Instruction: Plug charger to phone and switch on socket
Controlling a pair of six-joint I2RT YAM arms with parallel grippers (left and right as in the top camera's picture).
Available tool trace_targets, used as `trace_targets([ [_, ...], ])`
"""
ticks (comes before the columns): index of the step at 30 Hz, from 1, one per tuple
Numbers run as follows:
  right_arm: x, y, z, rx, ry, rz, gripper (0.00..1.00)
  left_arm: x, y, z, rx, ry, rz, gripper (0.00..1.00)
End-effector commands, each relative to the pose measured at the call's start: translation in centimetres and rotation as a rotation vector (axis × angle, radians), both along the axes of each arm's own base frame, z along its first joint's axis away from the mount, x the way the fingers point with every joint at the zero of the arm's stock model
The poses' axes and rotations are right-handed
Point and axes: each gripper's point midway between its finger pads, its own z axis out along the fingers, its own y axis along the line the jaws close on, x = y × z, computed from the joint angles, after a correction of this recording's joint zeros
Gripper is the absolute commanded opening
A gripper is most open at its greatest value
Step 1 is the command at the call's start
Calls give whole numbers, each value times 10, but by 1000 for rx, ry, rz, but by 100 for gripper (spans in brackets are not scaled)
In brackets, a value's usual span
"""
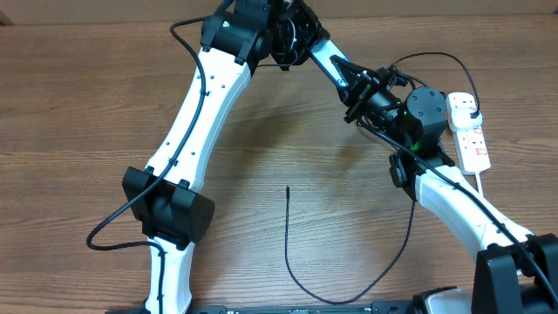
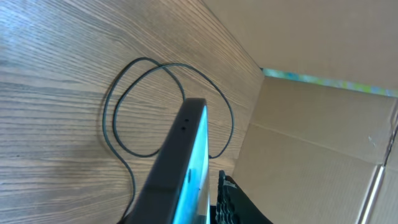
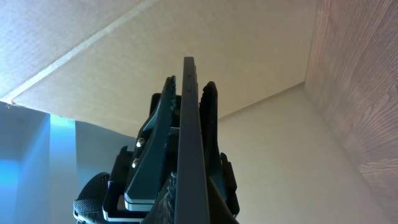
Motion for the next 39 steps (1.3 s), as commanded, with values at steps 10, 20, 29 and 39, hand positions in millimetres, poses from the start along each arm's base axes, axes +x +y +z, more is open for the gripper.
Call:
trace_targets([
  [10, -4, 7, -6, 57, 114, 30, 4, 5, -2, 27, -41, -113, -53, 78],
  [20, 0, 1, 7, 96, 79, 2, 4, 16, 15, 27, -39, -113, -18, 83],
  [29, 0, -1, 14, 104, 48, 3, 4, 19, 20, 28, -44, -110, 0, 80],
  [39, 0, -1, 14, 104, 48, 4, 4, 17, 16, 28, -50, -103, -6, 55],
])
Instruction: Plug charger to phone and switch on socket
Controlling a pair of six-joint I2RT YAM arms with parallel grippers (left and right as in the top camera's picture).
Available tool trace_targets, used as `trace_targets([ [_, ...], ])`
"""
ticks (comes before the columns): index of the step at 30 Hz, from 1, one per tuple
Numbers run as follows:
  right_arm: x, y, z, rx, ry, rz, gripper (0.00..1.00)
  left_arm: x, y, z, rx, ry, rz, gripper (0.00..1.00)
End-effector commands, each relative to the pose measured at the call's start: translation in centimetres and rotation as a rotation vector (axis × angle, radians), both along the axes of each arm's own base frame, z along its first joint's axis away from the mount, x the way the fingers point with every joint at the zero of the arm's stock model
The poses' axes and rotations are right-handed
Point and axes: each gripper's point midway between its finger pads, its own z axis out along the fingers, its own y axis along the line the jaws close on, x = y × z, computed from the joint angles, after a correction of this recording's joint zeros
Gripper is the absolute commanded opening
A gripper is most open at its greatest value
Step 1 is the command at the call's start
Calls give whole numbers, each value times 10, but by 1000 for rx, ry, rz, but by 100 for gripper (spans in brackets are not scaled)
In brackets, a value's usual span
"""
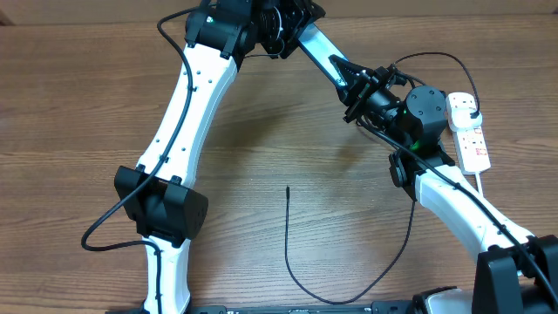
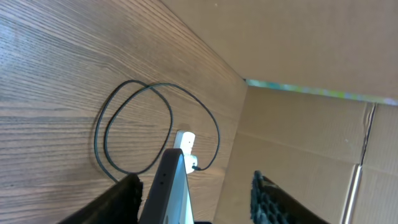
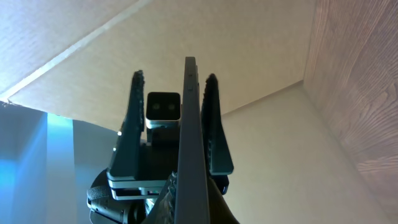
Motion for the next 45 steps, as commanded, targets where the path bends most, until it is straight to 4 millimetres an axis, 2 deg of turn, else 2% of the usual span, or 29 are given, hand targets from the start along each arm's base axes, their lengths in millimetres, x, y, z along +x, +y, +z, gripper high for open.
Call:
trace_targets([
  [1, 0, -2, 8, 102, 57, 2, 4, -5, -5, 15, -13, -35, -20, 55],
  [5, 0, -2, 9, 104, 56, 3, 4, -7, -8, 15, -13, -35, -25, 52],
  [10, -2, -1, 19, 121, 17, 9, 4, -8, -10, 15, -13, -35, -28, 50],
  [17, -4, 1, 17, 116, 24, 31, 4, -8, -11, 16, -17, -33, -25, 43],
  [25, -5, 2, 17, 115, 25, 39, 4, -7, -11, 17, -20, -34, -23, 25],
  [30, -6, 3, 17, 115, 25, 44, 4, -7, -11, 17, -20, -34, -23, 21],
  [39, -6, 4, 17, 114, 25, 50, 4, -8, -11, 17, -22, -33, -25, 4],
  [45, -6, 4, 17, 114, 26, 50, 4, -8, -11, 17, -22, -33, -25, 4],
])
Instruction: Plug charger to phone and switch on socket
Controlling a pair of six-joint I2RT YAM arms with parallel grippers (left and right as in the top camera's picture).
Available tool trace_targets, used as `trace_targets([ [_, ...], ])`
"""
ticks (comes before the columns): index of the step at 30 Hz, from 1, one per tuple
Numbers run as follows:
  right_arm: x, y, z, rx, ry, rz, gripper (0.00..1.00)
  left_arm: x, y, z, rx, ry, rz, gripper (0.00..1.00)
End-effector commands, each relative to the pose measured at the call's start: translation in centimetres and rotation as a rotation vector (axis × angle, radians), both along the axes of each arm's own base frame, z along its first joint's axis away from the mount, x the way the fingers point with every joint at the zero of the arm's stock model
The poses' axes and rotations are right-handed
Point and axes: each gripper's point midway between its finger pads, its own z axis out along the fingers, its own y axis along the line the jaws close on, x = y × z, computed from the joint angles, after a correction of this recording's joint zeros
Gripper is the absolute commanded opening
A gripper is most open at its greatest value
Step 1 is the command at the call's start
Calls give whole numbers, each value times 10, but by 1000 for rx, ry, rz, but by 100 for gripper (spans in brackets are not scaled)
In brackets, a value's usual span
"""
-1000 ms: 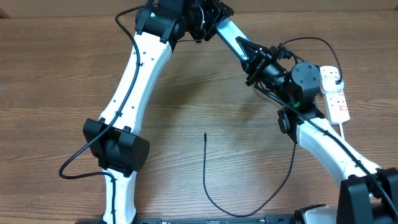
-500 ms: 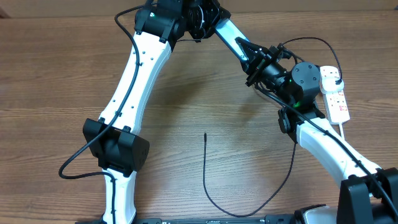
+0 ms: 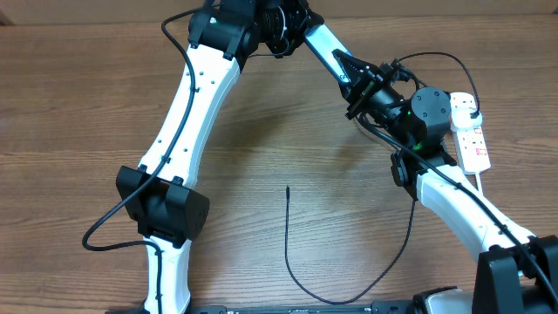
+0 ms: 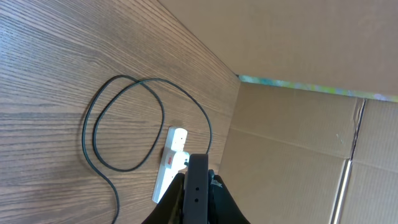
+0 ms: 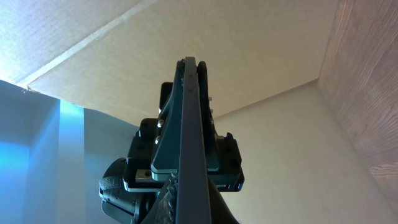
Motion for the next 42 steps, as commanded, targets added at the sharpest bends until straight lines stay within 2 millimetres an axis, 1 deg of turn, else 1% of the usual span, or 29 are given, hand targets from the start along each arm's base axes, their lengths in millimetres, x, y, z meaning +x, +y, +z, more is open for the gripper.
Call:
trace_targets([
  [1, -6, 6, 4, 99, 81, 53, 6, -5, -2, 12, 6, -33, -12, 4],
  [6, -6, 6, 4, 98, 80, 54, 39, -5, -2, 12, 6, -32, -12, 4],
  [7, -6, 6, 4, 96, 78, 54, 48, -5, -2, 12, 3, -29, -9, 4],
  [10, -6, 6, 4, 88, 70, 52, 68, -5, -2, 12, 2, -28, -8, 4],
  [11, -6, 6, 4, 88, 71, 52, 77, -5, -1, 12, 2, -28, -7, 4],
  [13, -6, 6, 4, 87, 71, 52, 89, -4, 0, 12, 3, -29, -4, 4],
  [16, -6, 6, 4, 83, 66, 51, 100, 0, 7, 12, 9, -38, 0, 4],
  [21, -5, 2, 2, -14, -17, 46, 100, 7, 25, 15, 23, -97, -47, 4],
  [25, -6, -6, -7, -142, -89, 68, 100, 2, 39, 28, -8, -210, -214, 4],
  [27, -7, -12, -18, -218, -110, 91, 100, -7, 48, 40, -66, -286, -338, 4],
  [30, -8, -18, -26, -309, -164, 101, 100, -23, 57, 57, -145, -405, -495, 4],
  [33, -10, -18, -31, -410, -246, 119, 100, -43, 64, 74, -230, -542, -643, 4],
  [35, -13, -16, -34, -472, -302, 136, 100, -51, 65, 81, -261, -608, -700, 4],
  [38, -16, -15, -47, -544, -322, 164, 100, -57, 65, 84, -269, -670, -739, 4],
  [42, -20, -15, -71, -629, -296, 202, 100, -61, 65, 78, -238, -739, -769, 4],
])
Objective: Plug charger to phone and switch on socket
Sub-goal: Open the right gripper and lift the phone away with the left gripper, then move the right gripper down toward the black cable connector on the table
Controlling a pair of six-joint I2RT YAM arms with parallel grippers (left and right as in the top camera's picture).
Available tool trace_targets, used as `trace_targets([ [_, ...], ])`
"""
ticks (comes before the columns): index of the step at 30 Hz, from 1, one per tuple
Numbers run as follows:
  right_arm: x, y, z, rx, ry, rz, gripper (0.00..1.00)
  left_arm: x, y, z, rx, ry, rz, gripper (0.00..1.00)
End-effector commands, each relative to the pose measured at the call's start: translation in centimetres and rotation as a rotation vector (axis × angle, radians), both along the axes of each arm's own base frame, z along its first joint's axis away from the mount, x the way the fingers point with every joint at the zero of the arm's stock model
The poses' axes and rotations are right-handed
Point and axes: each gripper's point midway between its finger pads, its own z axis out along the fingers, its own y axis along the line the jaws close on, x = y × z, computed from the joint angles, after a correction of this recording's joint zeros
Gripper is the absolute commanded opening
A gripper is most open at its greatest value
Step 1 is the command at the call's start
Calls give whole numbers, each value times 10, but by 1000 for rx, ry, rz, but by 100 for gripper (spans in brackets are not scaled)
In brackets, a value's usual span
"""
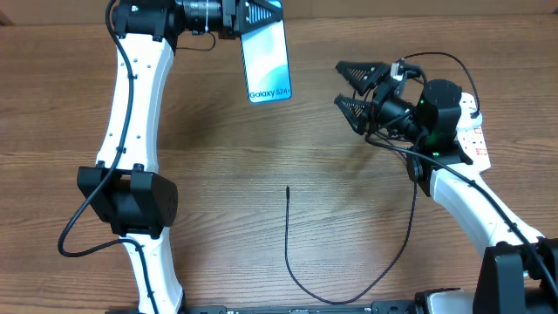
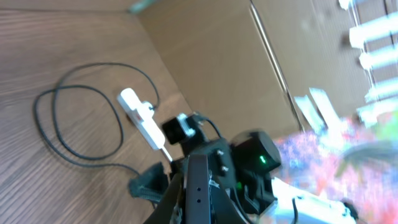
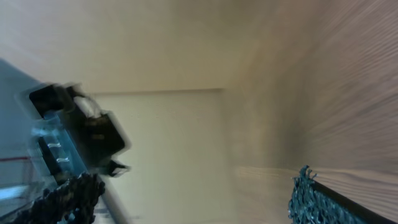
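The phone (image 1: 266, 59), screen lit pale blue and facing up, hangs over the far middle of the table with my left gripper (image 1: 247, 16) shut on its far end. In the left wrist view it shows edge-on as a dark bar (image 2: 198, 185) between the fingers. My right gripper (image 1: 347, 85) stands open to the phone's right, apart from it and holding nothing; its two fingers (image 3: 309, 194) sit wide apart in the blurred right wrist view. The black charger cable's free end (image 1: 288, 189) lies mid-table. The white socket strip (image 1: 475, 139) lies at the far right.
The black cable (image 1: 336, 299) curves from the middle of the table towards the front edge and back up beneath the right arm. More cable loops (image 2: 59, 124) lie beside the socket strip (image 2: 140, 115). A cardboard wall (image 2: 211, 56) stands behind the table.
My right gripper has let go of the phone and now stands open. The left arm has moved the phone to the left, away from the right gripper, and its screen now faces up.
First both grippers were shut on the phone, edge-on above the far middle of the table. Then the left fingers stood open either side of it while the right held it. Then the left was shut on it again. Now the left alone holds it.
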Motion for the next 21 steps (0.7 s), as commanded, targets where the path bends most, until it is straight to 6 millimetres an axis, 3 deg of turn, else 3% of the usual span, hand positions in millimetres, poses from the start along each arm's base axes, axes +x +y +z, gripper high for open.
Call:
trace_targets([
  [1, -5, 1, -8, -129, -110, 56, 100, -24, -5, 19, -56, -194, -120, 4],
  [8, -16, -1, -38, -241, -77, 101, 100, -36, -3, 7, -37, -313, -161, 4],
  [21, -32, -2, -65, -333, -33, 164, 100, -53, -1, -7, -9, -421, -203, 4],
])
